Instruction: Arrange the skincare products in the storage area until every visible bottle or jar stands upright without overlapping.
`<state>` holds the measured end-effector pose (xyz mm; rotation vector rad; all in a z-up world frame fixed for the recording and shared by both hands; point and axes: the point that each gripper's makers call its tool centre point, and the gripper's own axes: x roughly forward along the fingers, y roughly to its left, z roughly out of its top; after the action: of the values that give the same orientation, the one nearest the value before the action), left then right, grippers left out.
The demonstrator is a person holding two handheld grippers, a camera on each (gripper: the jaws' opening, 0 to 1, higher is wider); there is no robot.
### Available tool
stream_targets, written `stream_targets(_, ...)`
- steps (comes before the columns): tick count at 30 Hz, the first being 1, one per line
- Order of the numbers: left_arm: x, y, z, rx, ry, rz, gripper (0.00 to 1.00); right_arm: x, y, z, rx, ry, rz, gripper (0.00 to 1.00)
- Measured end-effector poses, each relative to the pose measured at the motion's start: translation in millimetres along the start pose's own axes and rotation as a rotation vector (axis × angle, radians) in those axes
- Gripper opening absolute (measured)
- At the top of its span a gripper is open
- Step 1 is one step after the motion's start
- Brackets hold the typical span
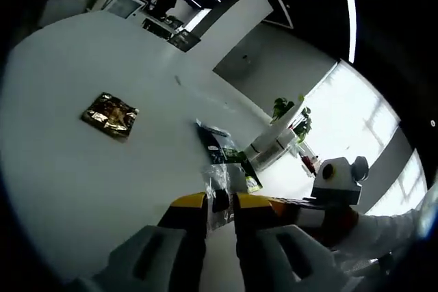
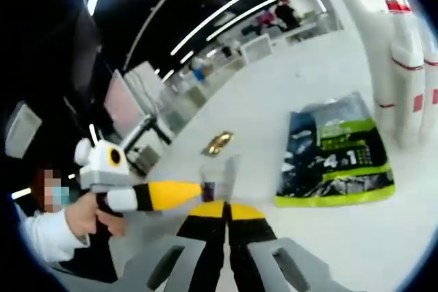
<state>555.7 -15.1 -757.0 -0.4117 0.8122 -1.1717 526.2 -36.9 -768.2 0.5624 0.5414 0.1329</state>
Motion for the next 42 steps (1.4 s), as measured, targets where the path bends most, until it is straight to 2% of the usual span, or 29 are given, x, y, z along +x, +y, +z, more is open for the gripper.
stream_targets(5,3.5,1.0,-5.7,0.035,0.019,0.008,0.18,5.8,-4.6,-0.4,0.003,0.008,-0.010,0.00)
stream_targets(10,3.5,6.6,-6.2,0.062,0.019,0.026,0.21,13.7,-9.4,-0.4,0.049,-0.004,-0.026,0.00)
stream_targets(11,2.6,8.5,-7.3,0.068,0.024,0.031,0.21,15.1,-8.7,-0.2,0.092,-0.014,-0.022,0.00)
stream_targets(13,-0.2,11.0,-8.0,0.069,0.020,0.041,0.21,15.7,-10.0,-0.4,0.090,-0.016,-0.029,0.00)
stream_targets(16,-4.0,11.0,-3.7,0.093,-0.008,0.048,0.22,18.4,-13.6,-1.5,0.071,-0.007,-0.044,0.00)
stream_targets(20,-3.2,7.4,0.8,0.194,-0.017,0.056,0.23,22.6,-16.3,1.5,0.052,0.002,-0.055,0.00)
stream_targets(26,4.0,0.8,-2.1,0.172,-0.014,0.028,0.23,26.7,-21.0,3.0,-0.011,0.032,-0.063,0.00)
stream_targets(29,5.6,-5.4,-1.6,0.229,-0.015,0.005,0.24,27.1,-21.7,4.9,-0.112,0.070,-0.062,0.00)
stream_targets(34,11.1,-3.4,-3.4,0.253,0.000,0.002,0.25,27.9,-21.2,5.2,-0.246,0.122,-0.068,0.00)
stream_targets(42,17.3,-2.4,-6.3,0.261,0.020,-0.015,0.26,24.3,-23.1,3.3,-0.202,0.096,-0.076,0.00)
